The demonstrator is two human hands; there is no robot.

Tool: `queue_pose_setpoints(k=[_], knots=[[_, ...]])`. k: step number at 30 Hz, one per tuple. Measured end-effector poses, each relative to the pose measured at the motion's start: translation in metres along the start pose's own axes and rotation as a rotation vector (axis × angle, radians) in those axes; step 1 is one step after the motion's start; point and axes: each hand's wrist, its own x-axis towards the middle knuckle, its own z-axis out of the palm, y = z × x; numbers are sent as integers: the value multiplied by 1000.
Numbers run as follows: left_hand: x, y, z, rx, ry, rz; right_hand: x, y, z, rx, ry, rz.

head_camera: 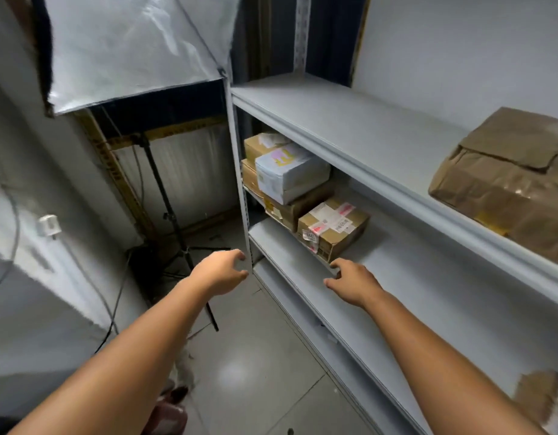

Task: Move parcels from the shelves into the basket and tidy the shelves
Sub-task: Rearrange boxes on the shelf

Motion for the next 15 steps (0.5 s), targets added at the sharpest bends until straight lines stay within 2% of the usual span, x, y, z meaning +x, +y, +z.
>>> queue_pose_setpoints(k=[8, 15], knots=[[104, 41, 17, -19, -28, 63, 85, 27, -8, 102, 58, 122], [196, 57, 51, -104, -45, 133, 153, 40, 9, 265, 192, 225]])
